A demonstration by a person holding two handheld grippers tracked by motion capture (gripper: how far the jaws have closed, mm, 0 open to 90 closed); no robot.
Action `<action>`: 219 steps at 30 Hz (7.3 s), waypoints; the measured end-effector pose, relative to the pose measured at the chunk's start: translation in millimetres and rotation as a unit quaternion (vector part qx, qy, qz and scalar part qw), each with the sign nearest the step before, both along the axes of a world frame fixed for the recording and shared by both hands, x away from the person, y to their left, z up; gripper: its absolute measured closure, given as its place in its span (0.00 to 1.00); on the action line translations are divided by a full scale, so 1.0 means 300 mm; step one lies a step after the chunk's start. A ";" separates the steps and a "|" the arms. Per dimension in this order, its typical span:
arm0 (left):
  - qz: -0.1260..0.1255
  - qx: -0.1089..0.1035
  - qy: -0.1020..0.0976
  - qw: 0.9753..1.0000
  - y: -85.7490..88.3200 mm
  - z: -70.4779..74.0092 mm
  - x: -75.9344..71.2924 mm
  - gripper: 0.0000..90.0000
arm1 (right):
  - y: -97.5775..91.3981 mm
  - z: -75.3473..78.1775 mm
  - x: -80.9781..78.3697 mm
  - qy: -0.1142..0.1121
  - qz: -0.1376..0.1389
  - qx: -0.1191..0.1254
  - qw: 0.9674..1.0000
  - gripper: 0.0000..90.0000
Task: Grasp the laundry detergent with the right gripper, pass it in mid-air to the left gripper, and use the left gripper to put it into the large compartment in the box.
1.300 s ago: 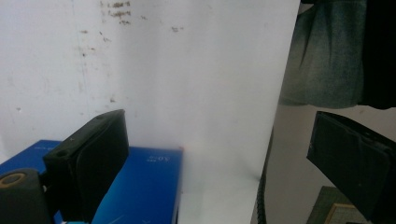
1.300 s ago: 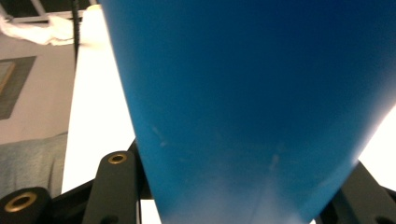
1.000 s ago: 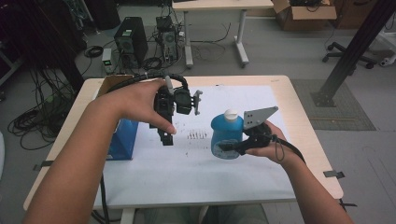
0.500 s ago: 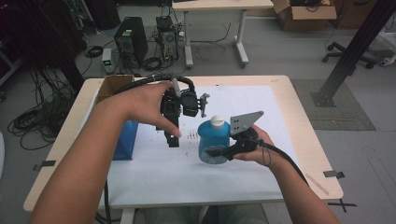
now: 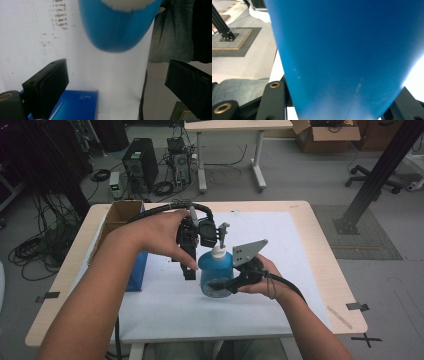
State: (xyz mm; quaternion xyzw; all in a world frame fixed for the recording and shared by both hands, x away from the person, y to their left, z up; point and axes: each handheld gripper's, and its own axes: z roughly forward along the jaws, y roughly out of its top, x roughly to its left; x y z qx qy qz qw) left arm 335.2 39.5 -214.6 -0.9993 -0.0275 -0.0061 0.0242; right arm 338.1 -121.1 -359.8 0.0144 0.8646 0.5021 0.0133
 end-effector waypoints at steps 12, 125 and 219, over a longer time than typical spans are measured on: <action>0.001 -0.002 0.004 1.000 -0.005 -0.010 -0.002 0.06 | 0.051 -0.028 0.001 0.008 0.009 0.001 1.000 0.51; -0.028 0.005 -0.028 0.999 -0.073 -0.066 -0.039 0.42 | 0.120 -0.013 -0.025 -0.011 0.002 0.028 1.000 0.51; 0.175 0.014 -0.071 0.982 0.033 0.084 0.038 0.43 | -0.226 0.083 0.009 -0.005 -0.102 0.052 0.993 0.00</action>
